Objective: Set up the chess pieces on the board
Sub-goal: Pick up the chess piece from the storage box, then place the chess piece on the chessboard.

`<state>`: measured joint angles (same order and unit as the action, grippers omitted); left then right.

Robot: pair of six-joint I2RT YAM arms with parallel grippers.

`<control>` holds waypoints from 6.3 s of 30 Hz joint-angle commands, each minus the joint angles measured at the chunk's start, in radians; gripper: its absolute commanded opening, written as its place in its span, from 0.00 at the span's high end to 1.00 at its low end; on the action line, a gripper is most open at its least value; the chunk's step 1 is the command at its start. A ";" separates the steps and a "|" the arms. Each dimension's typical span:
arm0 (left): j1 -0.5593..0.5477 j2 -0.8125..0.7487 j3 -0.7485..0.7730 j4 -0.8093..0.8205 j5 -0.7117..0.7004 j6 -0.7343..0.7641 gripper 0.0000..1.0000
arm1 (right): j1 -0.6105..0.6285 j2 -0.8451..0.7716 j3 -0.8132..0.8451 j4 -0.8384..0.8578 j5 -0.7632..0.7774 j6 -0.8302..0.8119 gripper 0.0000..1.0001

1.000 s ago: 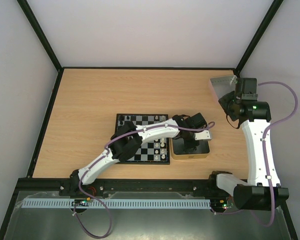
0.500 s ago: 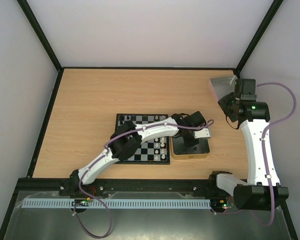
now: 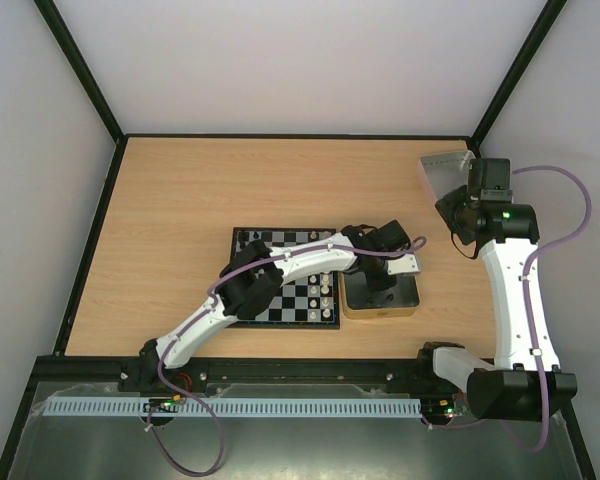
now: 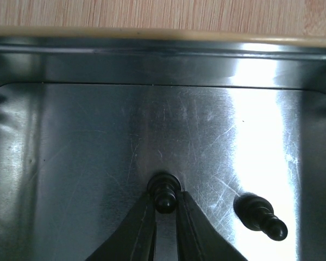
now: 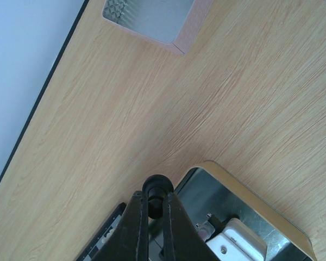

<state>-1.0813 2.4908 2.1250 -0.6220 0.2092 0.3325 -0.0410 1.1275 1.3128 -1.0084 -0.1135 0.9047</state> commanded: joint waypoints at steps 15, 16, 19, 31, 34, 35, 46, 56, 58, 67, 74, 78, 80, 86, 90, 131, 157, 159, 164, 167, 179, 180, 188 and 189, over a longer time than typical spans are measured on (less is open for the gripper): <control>0.007 -0.039 0.019 -0.011 -0.002 -0.019 0.73 | -0.003 -0.017 -0.023 0.004 0.000 -0.015 0.98; 0.006 -0.040 0.021 -0.010 0.000 -0.020 0.73 | -0.003 -0.017 -0.023 0.004 0.000 -0.014 0.98; 0.006 -0.034 0.034 -0.012 0.003 -0.018 0.76 | -0.003 -0.018 -0.023 0.004 0.000 -0.016 0.98; 0.015 -0.026 0.053 -0.017 0.024 -0.024 0.81 | -0.002 -0.009 -0.017 0.004 0.002 -0.018 0.98; 0.015 -0.020 0.053 -0.017 0.026 -0.025 0.85 | -0.002 -0.012 -0.018 0.003 0.003 -0.018 0.98; 0.015 -0.018 0.053 -0.017 0.027 -0.025 0.86 | -0.002 -0.013 -0.020 0.003 0.004 -0.017 0.98; 0.019 -0.029 0.056 -0.016 0.037 -0.030 0.94 | -0.002 -0.013 -0.025 0.007 0.004 -0.018 0.98; 0.051 -0.221 -0.039 -0.034 0.050 -0.026 0.98 | 0.010 -0.021 -0.009 0.004 0.013 -0.052 0.98; 0.067 -0.285 -0.088 -0.047 0.045 -0.013 0.98 | 0.027 -0.017 0.017 -0.010 0.034 -0.073 0.98; 0.248 -0.632 -0.445 -0.058 0.013 0.009 0.98 | 0.273 0.033 0.029 0.001 0.069 -0.014 0.98; 0.371 -0.851 -0.768 -0.007 -0.014 0.028 0.98 | 0.506 0.152 0.075 0.052 0.113 0.057 0.98; 0.421 -0.947 -0.883 0.013 -0.023 0.018 0.98 | 0.649 0.280 0.110 0.081 0.107 0.056 0.98; 0.455 -0.983 -0.921 0.016 -0.018 0.012 0.98 | 0.710 0.335 0.111 0.118 0.080 0.063 0.98; 0.562 -1.067 -1.025 0.013 0.010 0.027 0.98 | 0.793 0.471 0.099 0.223 -0.020 0.085 0.98; 0.563 -1.099 -1.082 0.027 0.022 0.030 0.98 | 0.807 0.561 0.133 0.254 -0.060 0.069 0.98; 0.527 -1.157 -1.345 0.115 0.053 0.022 0.94 | 0.821 0.850 0.321 0.176 -0.095 0.017 0.98; 0.519 -1.071 -1.376 0.204 0.011 0.037 0.94 | 0.823 0.846 0.298 0.175 -0.098 0.005 0.98; 0.519 -1.063 -1.373 0.206 0.011 0.038 0.94 | 0.823 0.848 0.299 0.173 -0.098 0.004 0.98; 0.519 -1.051 -1.369 0.211 0.008 0.042 0.94 | 0.823 0.850 0.300 0.174 -0.098 0.001 0.98; 0.519 -1.047 -1.372 0.221 0.003 0.043 0.94 | 0.822 0.850 0.297 0.178 -0.101 0.003 0.98; 0.533 -1.032 -1.367 0.230 -0.003 0.048 0.94 | 0.823 0.845 0.287 0.189 -0.107 0.007 0.98; 0.535 -1.032 -1.367 0.231 -0.003 0.049 0.94 | 0.823 0.845 0.288 0.189 -0.108 0.007 0.98; 0.545 -1.037 -1.371 0.226 -0.005 0.057 0.95 | 0.823 0.845 0.280 0.195 -0.110 0.008 0.98; 0.547 -1.037 -1.370 0.225 -0.003 0.058 0.95 | 0.822 0.844 0.280 0.196 -0.110 0.009 0.98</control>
<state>-0.5484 1.4406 0.7517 -0.3866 0.2173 0.3752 0.7746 1.9812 1.6104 -0.8032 -0.2283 0.9199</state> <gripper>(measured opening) 0.060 0.026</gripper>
